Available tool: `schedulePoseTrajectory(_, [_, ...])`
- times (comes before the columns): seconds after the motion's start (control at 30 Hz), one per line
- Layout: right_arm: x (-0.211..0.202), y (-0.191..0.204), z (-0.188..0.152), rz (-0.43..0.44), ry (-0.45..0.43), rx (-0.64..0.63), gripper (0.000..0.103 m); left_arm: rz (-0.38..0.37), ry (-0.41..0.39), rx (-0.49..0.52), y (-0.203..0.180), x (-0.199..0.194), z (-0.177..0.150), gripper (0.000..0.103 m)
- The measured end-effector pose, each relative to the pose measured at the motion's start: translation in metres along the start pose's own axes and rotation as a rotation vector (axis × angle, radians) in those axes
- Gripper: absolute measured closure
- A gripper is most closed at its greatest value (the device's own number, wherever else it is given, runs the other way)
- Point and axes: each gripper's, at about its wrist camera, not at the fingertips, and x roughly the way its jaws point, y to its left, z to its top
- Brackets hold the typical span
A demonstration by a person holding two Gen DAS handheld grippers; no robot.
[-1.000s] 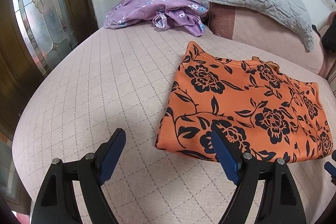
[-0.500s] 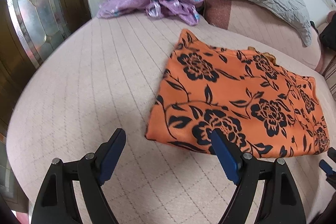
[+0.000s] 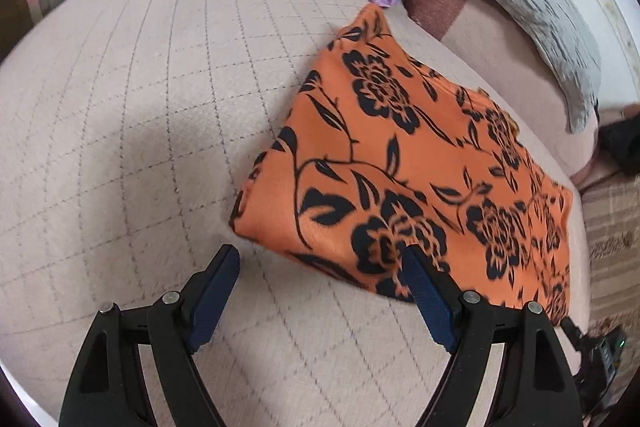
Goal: Fold small clothes
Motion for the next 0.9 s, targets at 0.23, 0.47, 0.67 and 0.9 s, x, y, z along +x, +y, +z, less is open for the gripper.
schedulePoseTrajectory(0.23, [0.005, -0.019, 0.025, 0.080, -0.064, 0.120, 0.036, -0.072, -0.080, -0.134, 0.014, 0.011, 0.025, 0.020])
schedulePoseTrajectory(0.47, [0.022, -0.006, 0.040, 0.060, -0.138, 0.072, 0.036, -0.032, -0.142, -0.145, 0.015, 0.018, 0.035, 0.062])
schedulePoseTrajectory(0.67, [0.040, 0.009, 0.041, -0.081, -0.163, -0.053, 0.076, -0.038, -0.145, -0.119, 0.009, 0.025, 0.039, 0.078])
schedulePoseTrajectory(0.9, [0.029, 0.030, 0.032, -0.128, -0.245, -0.187, 0.086, -0.068, -0.168, -0.097, 0.003, 0.013, 0.046, 0.082])
